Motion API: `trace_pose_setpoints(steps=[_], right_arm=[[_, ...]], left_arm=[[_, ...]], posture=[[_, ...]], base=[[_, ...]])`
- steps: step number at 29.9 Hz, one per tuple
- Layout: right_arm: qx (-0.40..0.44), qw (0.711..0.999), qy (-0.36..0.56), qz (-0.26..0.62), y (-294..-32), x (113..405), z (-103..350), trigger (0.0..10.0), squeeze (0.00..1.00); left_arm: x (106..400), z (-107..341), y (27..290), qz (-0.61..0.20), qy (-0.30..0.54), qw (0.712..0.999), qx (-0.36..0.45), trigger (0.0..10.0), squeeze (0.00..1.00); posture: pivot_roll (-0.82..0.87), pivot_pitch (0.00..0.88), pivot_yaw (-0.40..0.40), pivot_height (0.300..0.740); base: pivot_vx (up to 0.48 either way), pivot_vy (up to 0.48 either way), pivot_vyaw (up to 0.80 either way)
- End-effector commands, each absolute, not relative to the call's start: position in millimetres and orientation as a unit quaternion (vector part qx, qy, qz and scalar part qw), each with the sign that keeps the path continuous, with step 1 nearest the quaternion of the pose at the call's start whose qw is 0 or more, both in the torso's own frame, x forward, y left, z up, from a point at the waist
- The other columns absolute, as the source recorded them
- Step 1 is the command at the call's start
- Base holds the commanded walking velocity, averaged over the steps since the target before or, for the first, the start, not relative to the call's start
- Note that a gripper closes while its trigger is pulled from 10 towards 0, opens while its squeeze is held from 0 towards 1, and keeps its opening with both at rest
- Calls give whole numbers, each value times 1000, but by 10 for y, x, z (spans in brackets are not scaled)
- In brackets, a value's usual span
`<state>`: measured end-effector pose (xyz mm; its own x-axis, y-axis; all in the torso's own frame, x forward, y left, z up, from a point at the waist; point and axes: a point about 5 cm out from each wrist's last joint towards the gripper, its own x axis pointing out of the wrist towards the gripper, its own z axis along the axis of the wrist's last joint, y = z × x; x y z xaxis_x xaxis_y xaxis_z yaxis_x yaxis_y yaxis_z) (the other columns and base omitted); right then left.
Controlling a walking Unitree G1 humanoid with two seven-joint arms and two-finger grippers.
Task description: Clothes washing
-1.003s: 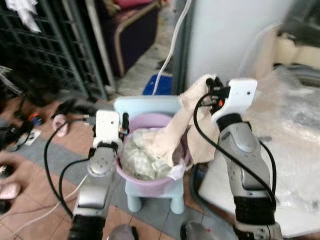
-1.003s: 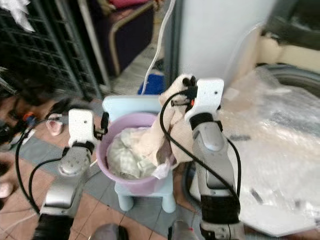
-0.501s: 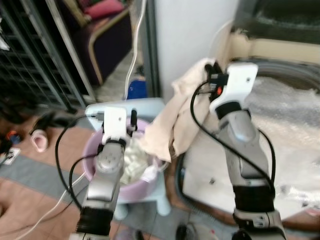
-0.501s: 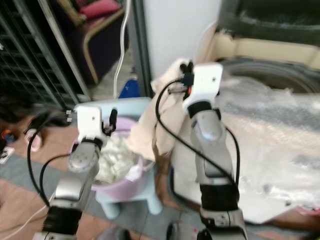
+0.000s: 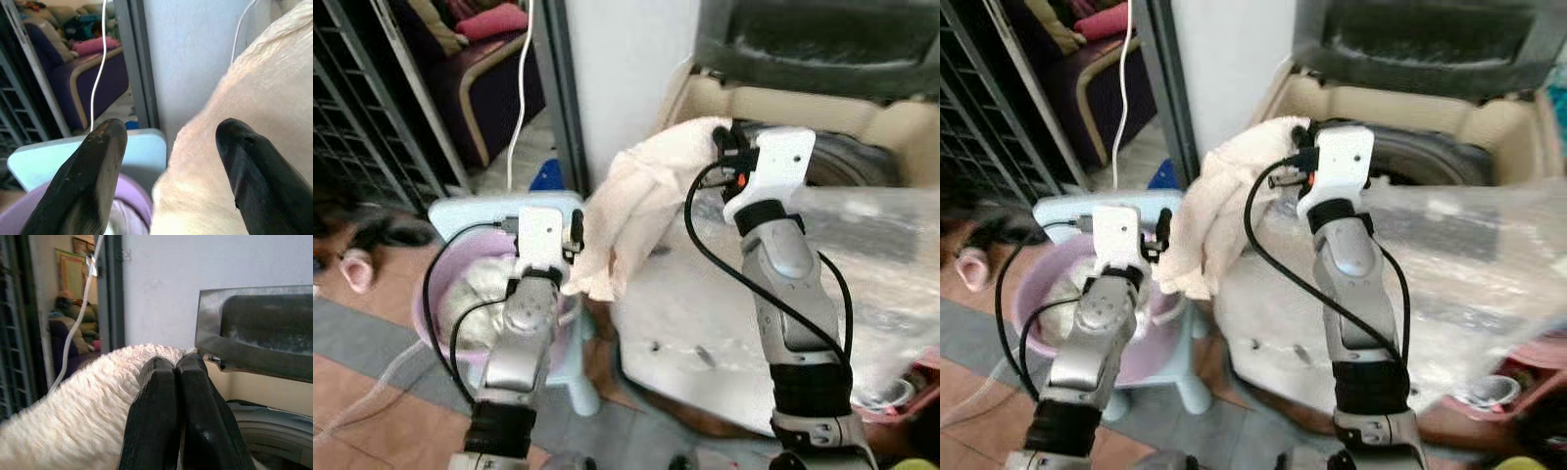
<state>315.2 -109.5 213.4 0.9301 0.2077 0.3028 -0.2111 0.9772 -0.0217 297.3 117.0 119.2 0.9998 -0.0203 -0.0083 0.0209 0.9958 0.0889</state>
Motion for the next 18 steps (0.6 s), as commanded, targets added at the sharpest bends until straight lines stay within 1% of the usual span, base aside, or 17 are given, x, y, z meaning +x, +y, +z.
trace_pose_setpoints(steps=[1, 13, 17, 18], right_arm=[[-2, 980, -172, 101, -1128, 3163, 2234, 10000, 0], [-18, 980, -174, 99, -1145, 3236, 2258, 10000, 0], [-44, 973, -196, 117, -1163, 3476, 2474, 10000, 0], [-51, 969, -207, 122, -1182, 3619, 2625, 10000, 0]], left_arm=[[2981, 1243, 1184, -4, -6, 999, 42, 10000, 0], [2955, 1283, 1211, -16, -19, 999, 23, 10000, 0], [2958, 1272, 1204, -19, -16, 1000, 19, 10000, 0], [2972, 1276, 1183, -24, -17, 999, 19, 10000, 0]], posture=[[-72, 0, 69, 740], [-64, 0, 71, 740], [-67, 0, 75, 740], [-70, 0, 72, 740]], base=[[0, 0, 0], [0, 0, 0], [0, 0, 0], [0, 0, 0]])
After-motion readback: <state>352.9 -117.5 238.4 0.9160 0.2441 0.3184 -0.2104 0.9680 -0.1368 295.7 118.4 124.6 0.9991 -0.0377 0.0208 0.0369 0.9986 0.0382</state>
